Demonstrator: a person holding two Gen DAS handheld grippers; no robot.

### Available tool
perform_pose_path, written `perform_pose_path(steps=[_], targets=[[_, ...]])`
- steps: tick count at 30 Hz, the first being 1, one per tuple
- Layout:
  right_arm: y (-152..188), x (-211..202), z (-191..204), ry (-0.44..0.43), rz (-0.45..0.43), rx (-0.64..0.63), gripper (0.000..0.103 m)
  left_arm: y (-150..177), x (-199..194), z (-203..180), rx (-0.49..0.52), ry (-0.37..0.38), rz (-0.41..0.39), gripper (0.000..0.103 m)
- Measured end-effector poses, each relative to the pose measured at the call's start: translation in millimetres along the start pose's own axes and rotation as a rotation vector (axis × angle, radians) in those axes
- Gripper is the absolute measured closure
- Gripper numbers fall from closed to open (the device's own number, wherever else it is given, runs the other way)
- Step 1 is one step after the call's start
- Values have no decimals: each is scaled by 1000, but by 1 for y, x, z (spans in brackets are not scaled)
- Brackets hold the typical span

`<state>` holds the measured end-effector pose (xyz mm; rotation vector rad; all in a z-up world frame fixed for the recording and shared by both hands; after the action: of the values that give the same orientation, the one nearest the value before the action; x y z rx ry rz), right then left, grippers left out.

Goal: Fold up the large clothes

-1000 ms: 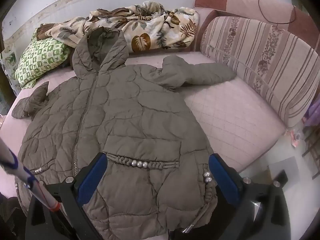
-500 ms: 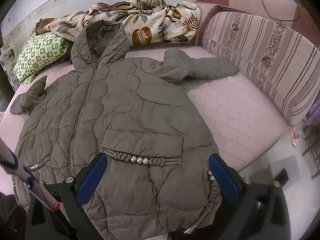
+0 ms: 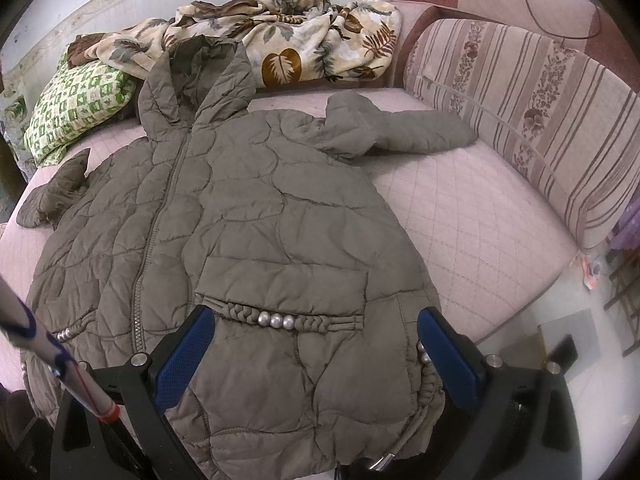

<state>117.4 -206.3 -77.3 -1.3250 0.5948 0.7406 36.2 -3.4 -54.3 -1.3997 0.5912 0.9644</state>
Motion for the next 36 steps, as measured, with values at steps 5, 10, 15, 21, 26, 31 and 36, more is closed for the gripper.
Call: perform_pose_path(steps=[5, 10, 15, 21, 26, 31, 36], targets=[[1, 3, 2, 0, 8, -7, 0, 2, 4, 1, 28, -36, 54, 0], [2, 7, 1, 2, 18, -6, 0, -2, 5, 8, 3, -74, 27, 0], [5, 11, 3, -2, 33, -13, 0, -5, 5, 10, -11, -71, -1, 0], [7, 13, 8, -6, 40, -33, 0, -12, 7, 13, -14, -85, -28, 0], [7, 16, 11, -4, 51, -42, 0, -15, 12, 17, 6, -106, -20, 0], [8, 19, 14, -3, 63, -52, 0, -16, 19, 23, 0, -104, 1, 0], [9, 20, 17, -1, 70, -68, 0, -17, 26, 27, -3, -97, 30, 0]])
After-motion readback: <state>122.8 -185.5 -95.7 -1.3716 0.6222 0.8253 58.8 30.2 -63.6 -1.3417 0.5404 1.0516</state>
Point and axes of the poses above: each gripper's, at about its wrist camera, not at the fingertips, and x roughly the way its jaws point, z to its left, y to its underside, the point moved 4 cm from there along x, roughly the way its jaws point, and after that the axes turned 13 degrees about -y, right-handed, at the moved point
